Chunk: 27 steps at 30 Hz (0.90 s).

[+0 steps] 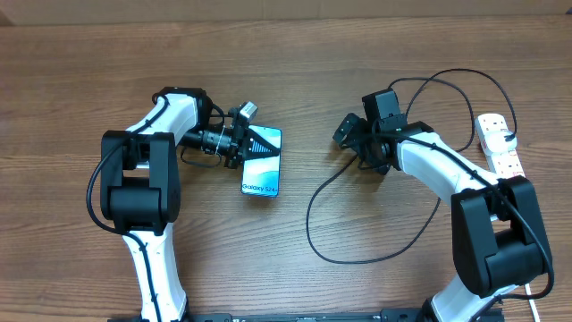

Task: Plug charger to phone and switch on socket
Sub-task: 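Lower the right gripper and grasp the black USB-C plug behind its tip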

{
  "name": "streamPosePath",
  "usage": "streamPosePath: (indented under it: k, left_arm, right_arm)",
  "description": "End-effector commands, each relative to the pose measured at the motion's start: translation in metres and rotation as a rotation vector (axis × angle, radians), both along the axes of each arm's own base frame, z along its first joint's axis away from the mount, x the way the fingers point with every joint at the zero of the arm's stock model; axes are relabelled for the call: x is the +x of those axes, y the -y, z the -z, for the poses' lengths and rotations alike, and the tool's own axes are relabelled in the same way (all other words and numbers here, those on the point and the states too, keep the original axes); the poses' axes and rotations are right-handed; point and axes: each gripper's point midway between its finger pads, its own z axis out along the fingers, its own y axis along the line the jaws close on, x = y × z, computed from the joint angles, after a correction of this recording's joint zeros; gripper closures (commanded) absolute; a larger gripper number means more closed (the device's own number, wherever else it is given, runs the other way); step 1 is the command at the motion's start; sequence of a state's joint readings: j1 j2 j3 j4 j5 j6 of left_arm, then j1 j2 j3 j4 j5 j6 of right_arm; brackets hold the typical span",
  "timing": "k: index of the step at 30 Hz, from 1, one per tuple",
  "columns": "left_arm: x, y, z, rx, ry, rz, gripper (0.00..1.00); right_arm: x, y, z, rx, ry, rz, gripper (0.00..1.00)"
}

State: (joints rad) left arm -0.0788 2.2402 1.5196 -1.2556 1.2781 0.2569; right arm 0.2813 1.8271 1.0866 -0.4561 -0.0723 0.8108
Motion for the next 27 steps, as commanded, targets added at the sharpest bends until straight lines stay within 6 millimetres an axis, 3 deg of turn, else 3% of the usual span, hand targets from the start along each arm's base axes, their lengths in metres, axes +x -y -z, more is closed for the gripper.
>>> streamPosePath:
  k: [1,3,7,17,27]
  left_arm:
    - [-0.001,0.003,-0.013,-0.017,0.007,-0.006,0.96]
    - [-0.001,0.003,-0.013,-0.017,0.007,-0.006,0.95]
    - [-0.001,0.003,-0.013,-0.018,0.007,-0.006,0.96]
    - [0.001,0.004,-0.012,-0.016,0.01,-0.01,0.96]
    - [0.005,0.004,-0.011,-0.015,0.025,-0.015,0.96]
  right_arm:
    - [0.003,-0.007,-0.005,0.037,0.006,-0.021,0.09]
    - [0.004,-0.003,-0.005,0.013,0.012,-0.011,0.33]
    - [-0.004,-0.002,-0.001,-0.001,-0.018,-0.014,0.65]
    - [-0.006,-0.002,0.001,-0.045,-0.02,0.022,0.58]
    - [-0.008,0.004,0.002,-0.067,-0.031,0.05,0.6]
